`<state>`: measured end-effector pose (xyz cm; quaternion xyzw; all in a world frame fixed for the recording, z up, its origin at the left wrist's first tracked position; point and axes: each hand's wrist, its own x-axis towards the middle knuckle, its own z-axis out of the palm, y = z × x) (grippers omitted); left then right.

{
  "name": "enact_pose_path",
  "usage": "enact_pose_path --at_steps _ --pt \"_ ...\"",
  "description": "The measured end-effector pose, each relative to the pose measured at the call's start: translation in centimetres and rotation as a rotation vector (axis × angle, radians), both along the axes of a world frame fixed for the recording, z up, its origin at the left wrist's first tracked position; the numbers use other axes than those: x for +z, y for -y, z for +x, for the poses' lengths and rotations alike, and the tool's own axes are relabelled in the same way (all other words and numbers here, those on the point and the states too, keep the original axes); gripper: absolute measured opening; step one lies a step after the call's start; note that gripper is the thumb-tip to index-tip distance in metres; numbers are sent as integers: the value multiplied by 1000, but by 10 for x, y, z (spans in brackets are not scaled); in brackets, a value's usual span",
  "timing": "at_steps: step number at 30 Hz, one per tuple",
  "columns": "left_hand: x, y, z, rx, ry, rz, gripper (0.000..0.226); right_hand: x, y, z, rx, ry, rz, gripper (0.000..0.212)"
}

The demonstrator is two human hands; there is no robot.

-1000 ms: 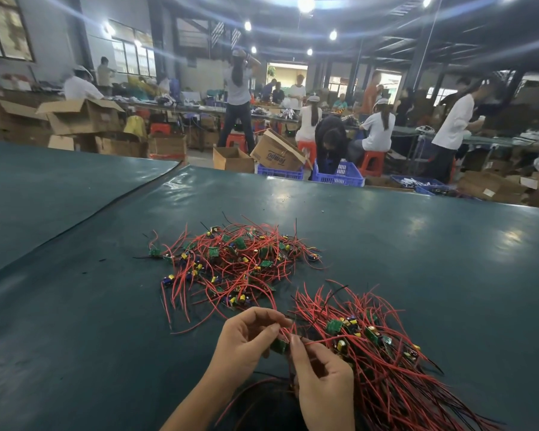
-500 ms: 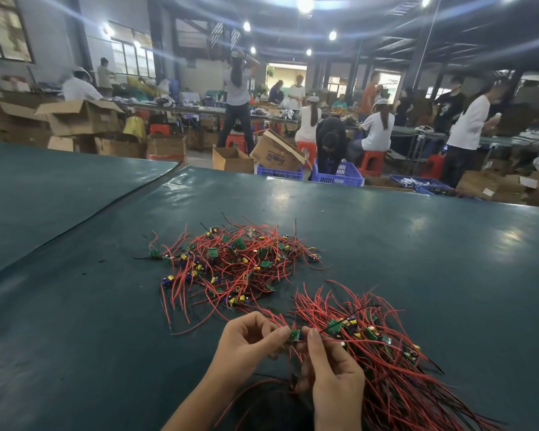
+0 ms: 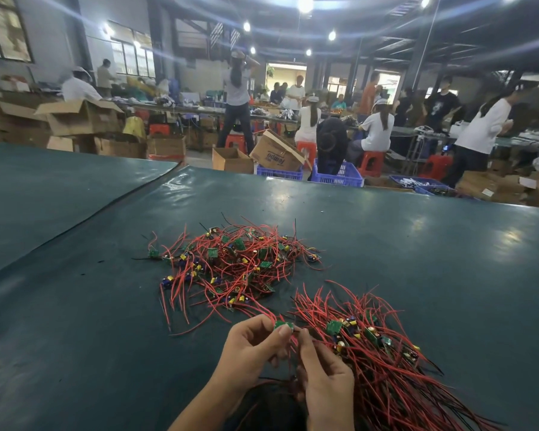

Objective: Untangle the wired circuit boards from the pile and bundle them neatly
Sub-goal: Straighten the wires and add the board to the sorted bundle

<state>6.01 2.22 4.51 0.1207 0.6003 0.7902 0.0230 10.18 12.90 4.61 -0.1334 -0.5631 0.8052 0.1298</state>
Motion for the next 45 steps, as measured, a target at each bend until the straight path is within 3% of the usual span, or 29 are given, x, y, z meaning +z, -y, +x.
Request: enact_pose_path --at_steps 4,10,15,20,28,35,45 --pt "0 -1 2 -14 44 14 36 0 6 1 38 -98 57 31" --pt "-1 -6 4 -51 157 191 31 -2 3 -5 -58 -85 -74 11" --pt "-4 -7 4 -53 158 216 34 -9 2 -7 -129 -37 -4 10" --pt "-6 -9 3 21 31 96 34 -7 0 -5 -123 -1 -12 23" --pt "-6 -6 3 -59 77 20 40 -1 5 1 -67 -59 97 15" --pt "-3 -6 7 39 -73 -156 39 -4 -1 0 -71 15 70 15" --pt "-1 -5 6 98 -142 -211 19 3 -9 -5 -103 9 -19 13"
